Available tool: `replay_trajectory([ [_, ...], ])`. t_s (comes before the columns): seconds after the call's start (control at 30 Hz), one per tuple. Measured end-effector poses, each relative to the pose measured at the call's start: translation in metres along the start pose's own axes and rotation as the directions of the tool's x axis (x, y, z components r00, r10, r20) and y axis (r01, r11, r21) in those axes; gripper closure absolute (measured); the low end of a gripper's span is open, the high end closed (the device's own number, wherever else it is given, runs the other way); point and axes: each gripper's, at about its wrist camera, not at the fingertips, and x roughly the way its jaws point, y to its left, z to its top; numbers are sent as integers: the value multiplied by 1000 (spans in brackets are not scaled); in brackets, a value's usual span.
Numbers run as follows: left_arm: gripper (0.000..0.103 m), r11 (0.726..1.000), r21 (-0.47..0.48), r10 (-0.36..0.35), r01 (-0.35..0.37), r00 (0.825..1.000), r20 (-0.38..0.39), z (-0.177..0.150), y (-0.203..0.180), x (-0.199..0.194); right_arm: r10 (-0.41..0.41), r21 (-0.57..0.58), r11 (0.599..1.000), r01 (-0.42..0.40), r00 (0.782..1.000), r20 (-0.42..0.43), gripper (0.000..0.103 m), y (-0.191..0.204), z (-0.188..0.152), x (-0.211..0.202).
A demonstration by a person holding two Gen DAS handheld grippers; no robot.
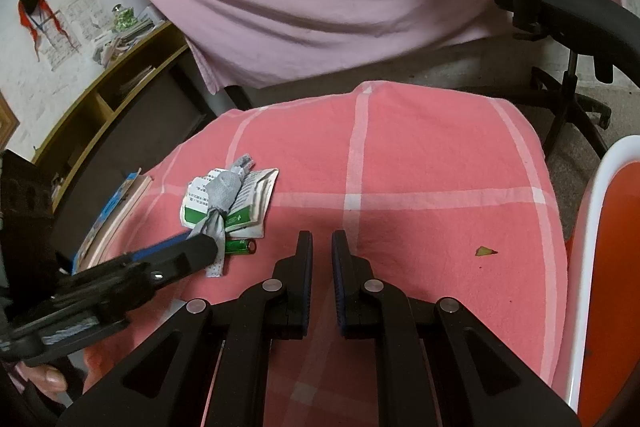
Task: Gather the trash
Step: 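Grasp the grey cloth bundle with left tool while right tool grasps the green battery, then carry both items over the orange bucket and open both tools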
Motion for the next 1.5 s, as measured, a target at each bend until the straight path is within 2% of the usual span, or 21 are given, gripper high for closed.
replay_trajectory([
  [0.07,98,1000,19,2,-2,1000,8,-1,-3,-1,-2,-3,1000,2,1000,1,94,-1,0,0],
  [0.1,99,1000,29,7,-8,1000,16,-2,-4,-2,-5,-5,1000,5,1000,0,94,-1,1,0],
  [0.27,101,998,22,50,-51,997,63,-15,2,-19,-17,-19,1000,17,1000,-2,94,2,2,2],
  [0.43,101,993,-32,116,-114,989,95,-30,20,-39,0,-45,999,0,1000,-8,92,9,1,3],
  [0.5,101,988,-52,147,-142,984,104,-35,28,-48,19,-65,998,-19,1000,-7,67,17,0,3],
  [0.57,101,985,-89,154,-145,983,104,-37,37,-54,20,-85,996,-20,1000,-5,57,25,-1,4],
  [0.83,101,975,-158,178,-156,975,131,-38,59,-71,-5,-154,988,0,999,-32,52,56,-6,16],
  [0.97,101,972,-185,170,-146,978,121,-38,70,-75,-21,-186,982,13,999,-40,30,70,-7,24],
  [1.03,101,970,-202,165,-138,978,125,-39,74,-77,-64,-217,975,53,997,-42,30,76,-8,28],
  [1.13,101,968,-207,170,-141,976,133,-38,72,-79,-124,-252,961,111,992,-36,39,81,-9,32],
  [1.17,101,968,-207,172,-142,976,135,-39,72,-79,-131,-256,959,118,991,-33,46,82,-10,32],
  [1.2,101,968,-207,174,-143,975,137,-39,71,-80,-141,-258,957,129,990,-27,60,82,-11,31],
  [1.23,101,968,-205,175,-145,974,140,-40,70,-80,-140,-260,957,128,990,-26,62,81,-11,30],
  [1.43,101,972,-175,191,-159,964,184,-45,60,-88,-88,-298,951,81,996,-11,62,84,-18,18],
  [1.5,101,976,-148,189,-159,956,225,-47,52,-93,-55,-306,950,64,998,38,62,85,-21,4],
])
